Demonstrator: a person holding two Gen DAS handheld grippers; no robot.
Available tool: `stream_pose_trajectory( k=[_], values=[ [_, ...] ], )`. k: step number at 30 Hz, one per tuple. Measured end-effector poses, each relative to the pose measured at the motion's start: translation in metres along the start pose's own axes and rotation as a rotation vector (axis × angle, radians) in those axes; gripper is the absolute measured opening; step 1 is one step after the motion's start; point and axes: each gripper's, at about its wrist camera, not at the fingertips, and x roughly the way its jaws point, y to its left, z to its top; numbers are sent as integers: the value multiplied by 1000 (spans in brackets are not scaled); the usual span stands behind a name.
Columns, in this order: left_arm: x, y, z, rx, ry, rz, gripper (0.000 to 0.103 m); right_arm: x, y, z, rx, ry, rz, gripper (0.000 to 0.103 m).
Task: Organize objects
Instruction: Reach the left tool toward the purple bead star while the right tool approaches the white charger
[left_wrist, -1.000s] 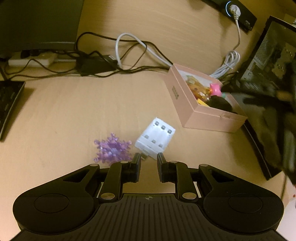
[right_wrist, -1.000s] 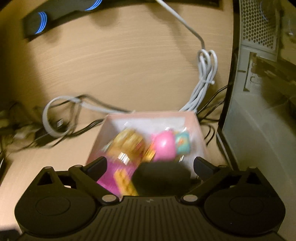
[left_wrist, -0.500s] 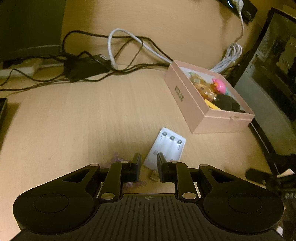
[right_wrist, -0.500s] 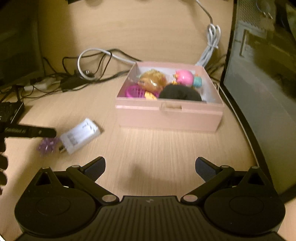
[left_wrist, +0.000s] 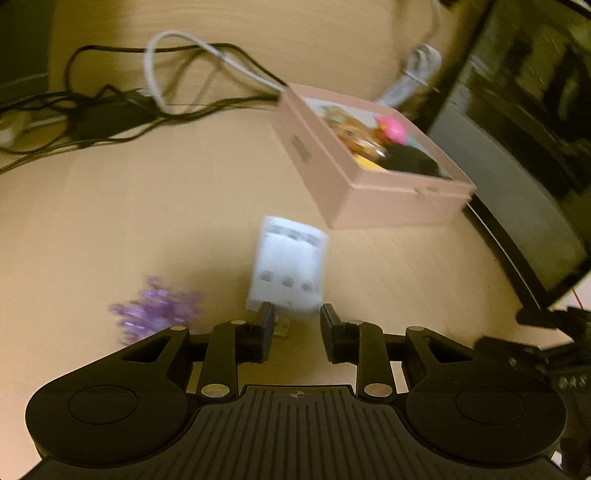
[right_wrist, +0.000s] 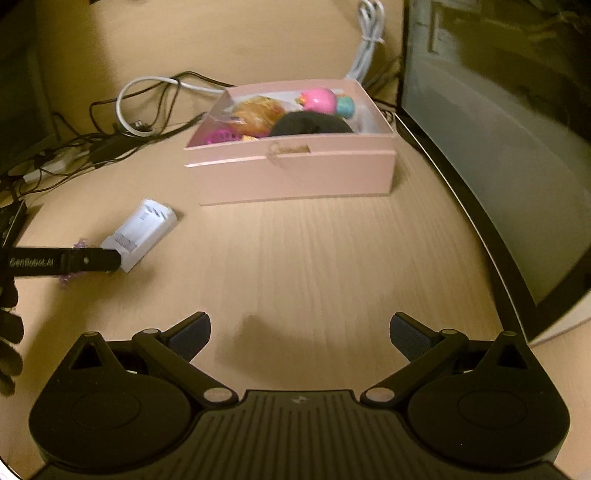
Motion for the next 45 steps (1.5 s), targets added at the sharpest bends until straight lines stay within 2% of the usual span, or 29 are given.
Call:
stream_pose_trajectory(
  k=[3, 8, 17, 22, 28, 35, 42, 45],
  values=[
    [4, -16, -8, 40, 23, -12, 30, 4, -7, -5, 24, 26, 1, 103],
    [6, -41, -19, 145, 19, 2, 30, 10, -21, -15, 76, 67, 14, 103],
    [10, -64, -26, 152, 33, -47, 30, 6, -20, -24, 40, 33, 5, 103],
    [4, -63, -30, 116, 35, -39, 30, 7, -9, -33, -43, 11, -38, 103],
    [-16, -53, -35, 75, 2, -23, 30, 8, -7, -32, -23, 11, -55, 103],
    [-45, -21, -37, -11, -67, 51, 30, 14, -4, -21, -40, 38, -28, 103],
    [-76, 24, -49, -123, -132, 207, 29, 11, 0, -12, -9, 32, 20, 103],
    [-85, 40, -56, -155, -125, 244, 29, 10, 6, -11, -18, 16, 28, 103]
  ],
)
